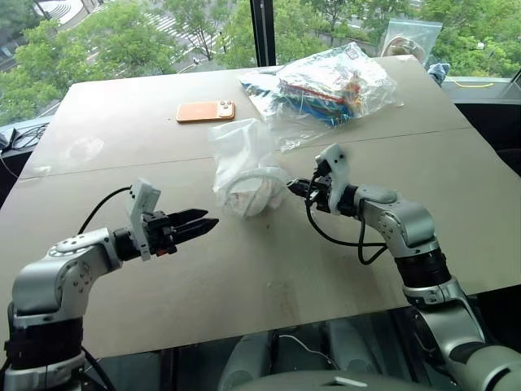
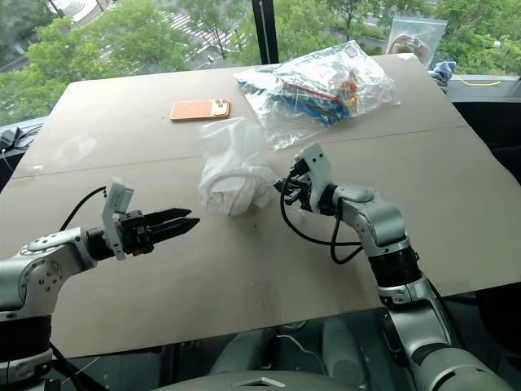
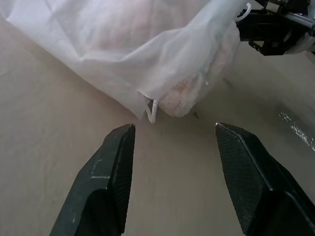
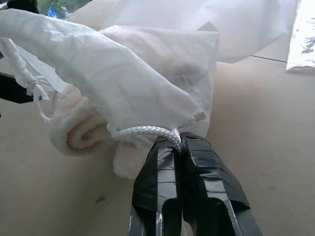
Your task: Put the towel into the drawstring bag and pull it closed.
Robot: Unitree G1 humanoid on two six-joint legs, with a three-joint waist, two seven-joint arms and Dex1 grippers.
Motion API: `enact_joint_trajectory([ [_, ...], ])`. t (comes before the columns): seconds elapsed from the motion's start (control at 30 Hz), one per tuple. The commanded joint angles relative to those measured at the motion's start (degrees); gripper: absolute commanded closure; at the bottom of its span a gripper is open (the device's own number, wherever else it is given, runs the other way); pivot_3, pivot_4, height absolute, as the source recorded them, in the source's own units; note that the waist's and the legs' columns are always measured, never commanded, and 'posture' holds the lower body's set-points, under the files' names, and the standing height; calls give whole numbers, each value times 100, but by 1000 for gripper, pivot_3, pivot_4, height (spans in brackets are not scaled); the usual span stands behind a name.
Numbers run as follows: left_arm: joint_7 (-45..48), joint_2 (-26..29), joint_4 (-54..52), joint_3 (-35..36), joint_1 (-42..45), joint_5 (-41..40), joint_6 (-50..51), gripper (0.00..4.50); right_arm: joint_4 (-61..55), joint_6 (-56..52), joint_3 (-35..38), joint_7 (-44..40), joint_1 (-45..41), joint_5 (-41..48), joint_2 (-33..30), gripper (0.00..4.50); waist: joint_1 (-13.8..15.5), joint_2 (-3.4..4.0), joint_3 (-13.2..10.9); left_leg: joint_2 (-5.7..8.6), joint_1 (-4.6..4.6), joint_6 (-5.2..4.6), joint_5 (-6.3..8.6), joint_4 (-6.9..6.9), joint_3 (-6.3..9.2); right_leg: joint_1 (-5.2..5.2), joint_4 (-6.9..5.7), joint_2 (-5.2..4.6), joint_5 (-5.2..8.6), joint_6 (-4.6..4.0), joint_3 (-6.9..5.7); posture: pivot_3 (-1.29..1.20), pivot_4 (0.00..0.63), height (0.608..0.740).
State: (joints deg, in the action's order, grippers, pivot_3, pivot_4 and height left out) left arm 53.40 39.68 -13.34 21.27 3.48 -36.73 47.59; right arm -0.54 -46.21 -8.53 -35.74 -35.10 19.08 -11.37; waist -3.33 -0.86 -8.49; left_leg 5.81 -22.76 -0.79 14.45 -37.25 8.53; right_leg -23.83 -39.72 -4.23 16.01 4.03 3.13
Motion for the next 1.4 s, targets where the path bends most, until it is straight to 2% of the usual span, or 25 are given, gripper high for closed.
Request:
enact_joint_trajectory([
  [0.03, -731, -363, -379, -137, -31, 358, -526, 1878, -254, 9, -54, -79, -107, 108, 16, 4500, 68, -1, 0, 0, 0, 0, 0, 0, 1, 1, 4, 0, 0, 0, -2, 0, 150, 740],
  [0.2, -1048, -682, -562, -403, -79, 351, -642, 1878, -324, -37, -74, -58, -116, 153, 34, 4500, 99, -2, 1, 0, 0, 0, 0, -2, -4, 4, 5, -1, -1, -1, 1, 0, 150, 740],
  [0.37, -1130, -740, -546, -576, -77, 367, -705, 1878, -350, -65, -83, -44, -134, 160, 34, 4500, 85, -2, 1, 0, 1, 0, 0, 0, -4, 3, 3, 1, -1, -1, 1, 0, 150, 740],
  [0.43, -1199, -800, -494, -597, 26, 317, -702, 2396, -361, -77, -83, -40, -147, 162, 35, 4500, 88, -1, 1, 0, 1, 0, 0, 0, -4, 3, 4, 1, -1, -1, 1, 0, 150, 740],
  [0.5, -1179, -841, -479, -686, 88, 294, -724, 3106, -376, -93, -68, -36, -159, 173, 38, 4500, 96, -2, 1, 0, 0, 0, 0, -1, -4, 4, 4, 0, -1, -1, 0, 0, 150, 740],
  [0.53, -1202, -877, -430, -705, 126, 302, -736, 3841, -376, -92, -64, -38, -160, 172, 33, 4500, 96, -2, 1, 0, 1, 0, 0, -1, -4, 4, 5, 0, -1, -1, 0, 0, 150, 740],
  [0.57, -1201, -900, -372, -722, 164, 311, -755, 3938, -374, -88, -62, -43, -158, 167, 22, 4500, 95, -2, 1, 0, 1, 0, 0, -1, -4, 4, 5, 0, -1, -1, 0, 0, 150, 740],
  [0.6, -1202, -920, -309, -748, 203, 339, -798, 4297, -375, -85, -58, -50, -152, 167, 11, 4500, 93, -2, 1, 0, 0, 0, 0, -1, -4, 4, 5, 0, -1, -1, 0, 0, 150, 740],
  [0.7, -1223, -974, -103, -728, 367, 315, -855, 4297, -355, -94, -1, -41, -176, 195, 10, 4500, 90, -2, 1, 0, 1, 0, 0, -1, -3, 4, 4, 1, -1, -1, -1, 0, 150, 740],
  [0.83, -1233, -823, 197, -360, 647, 194, -885, 4297, -351, -158, 363, 88, -305, 381, 25, 4500, 91, -2, 1, 0, 1, 0, 0, -1, -3, 4, 5, 2, -1, -1, -1, 0, 150, 740],
  [0.9, -1152, -721, 322, -114, 857, -73, -751, 4297, -301, -182, 578, 156, -413, 486, 27, 4500, 86, -2, 0, 0, 0, 0, 0, -1, -3, 3, 5, 2, -1, -1, -1, 0, 150, 740],
  [1.07, -414, 267, 1309, 739, 2030, -1894, 1078, 4297, -74, -203, 1332, 355, -985, 847, -12, 4500, 86, -5, -3, 0, -4, 0, 1, -2, 3, 3, 5, 1, -1, -1, -9, 0, 150, 740],
  [1.2, -745, 428, 2160, 912, 3014, -2017, 1168, 4297, 67, -197, 1610, 453, -1280, 1023, -43, 4500, 87, -5, -3, 2, -5, 0, 0, -1, 7, 2, 8, 8, -1, -1, -12, 0, 150, 740],
  [1.27, -722, 498, 1942, 380, 2880, -1440, 847, 4297, 96, -190, 1636, 462, -1306, 1058, -62, 4500, 75, -4, -1, 2, -5, 0, 0, 0, 7, 4, 12, 0, -1, -1, -13, 0, 150, 740],
  [1.33, -381, 530, 1095, -219, 2117, -1151, 621, 4297, 56, -180, 1530, 452, -1225, 1022, -97, 4500, -8, 0, 0, 3, -4, 0, 1, 6, 1, 3, 18, -4, -1, -1, -7, 0, 150, 740],
  [1.4, -569, 221, 385, -521, 1392, -1137, 559, 3776, -4, -181, 1416, 469, -1102, 978, -110, 4500, -74, 4, 1, 4, -2, -1, 1, 24, -9, 1, 31, -11, -1, -1, 5, 0, 150, 740],
])
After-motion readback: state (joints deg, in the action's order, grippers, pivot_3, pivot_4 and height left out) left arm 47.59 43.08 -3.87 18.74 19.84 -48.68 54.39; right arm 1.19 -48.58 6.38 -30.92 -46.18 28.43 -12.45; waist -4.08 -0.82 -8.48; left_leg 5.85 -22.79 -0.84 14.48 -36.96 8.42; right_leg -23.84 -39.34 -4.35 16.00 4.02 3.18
